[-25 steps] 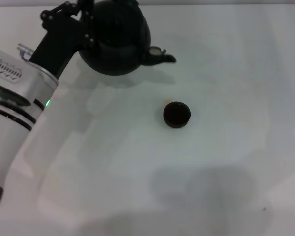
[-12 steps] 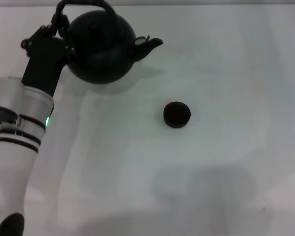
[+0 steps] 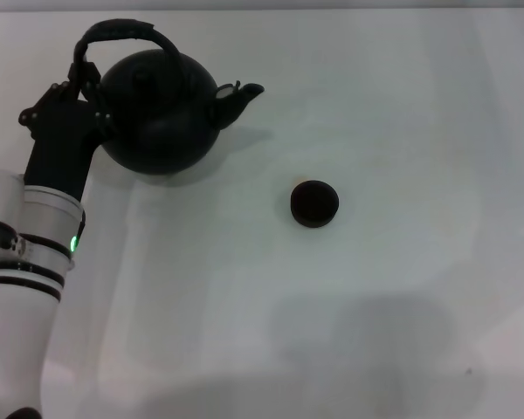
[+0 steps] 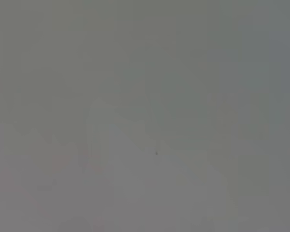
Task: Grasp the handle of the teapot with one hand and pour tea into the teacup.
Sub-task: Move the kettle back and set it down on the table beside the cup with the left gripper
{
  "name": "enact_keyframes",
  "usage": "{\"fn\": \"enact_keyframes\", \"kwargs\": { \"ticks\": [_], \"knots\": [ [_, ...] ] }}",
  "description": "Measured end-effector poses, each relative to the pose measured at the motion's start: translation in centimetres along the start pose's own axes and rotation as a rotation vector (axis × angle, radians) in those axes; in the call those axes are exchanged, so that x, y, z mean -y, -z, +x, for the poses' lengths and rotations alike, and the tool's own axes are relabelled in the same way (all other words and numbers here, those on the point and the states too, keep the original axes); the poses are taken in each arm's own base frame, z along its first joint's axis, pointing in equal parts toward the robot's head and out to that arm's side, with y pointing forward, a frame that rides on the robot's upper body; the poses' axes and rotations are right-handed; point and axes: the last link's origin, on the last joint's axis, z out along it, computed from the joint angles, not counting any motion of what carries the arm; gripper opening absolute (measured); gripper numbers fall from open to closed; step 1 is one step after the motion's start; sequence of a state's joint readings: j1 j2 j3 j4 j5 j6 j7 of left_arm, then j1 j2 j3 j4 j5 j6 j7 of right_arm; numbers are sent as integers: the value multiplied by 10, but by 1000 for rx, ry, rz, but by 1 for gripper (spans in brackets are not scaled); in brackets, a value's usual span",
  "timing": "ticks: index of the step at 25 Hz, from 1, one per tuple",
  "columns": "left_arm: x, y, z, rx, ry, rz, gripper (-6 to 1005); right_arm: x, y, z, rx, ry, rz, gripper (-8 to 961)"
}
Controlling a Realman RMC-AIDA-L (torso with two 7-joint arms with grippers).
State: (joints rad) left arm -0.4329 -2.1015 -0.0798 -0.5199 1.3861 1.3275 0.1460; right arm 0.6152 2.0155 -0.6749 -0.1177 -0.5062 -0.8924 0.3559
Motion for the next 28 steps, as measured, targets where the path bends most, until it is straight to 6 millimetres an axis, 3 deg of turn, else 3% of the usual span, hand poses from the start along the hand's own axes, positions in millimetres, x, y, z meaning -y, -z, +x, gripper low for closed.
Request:
{"fn": "enact_keyframes", "kwargs": {
  "ticks": [28],
  "knots": [
    [9, 5, -13, 84, -27, 2, 204, 0, 0, 0, 1, 0, 0, 841]
  ]
}}
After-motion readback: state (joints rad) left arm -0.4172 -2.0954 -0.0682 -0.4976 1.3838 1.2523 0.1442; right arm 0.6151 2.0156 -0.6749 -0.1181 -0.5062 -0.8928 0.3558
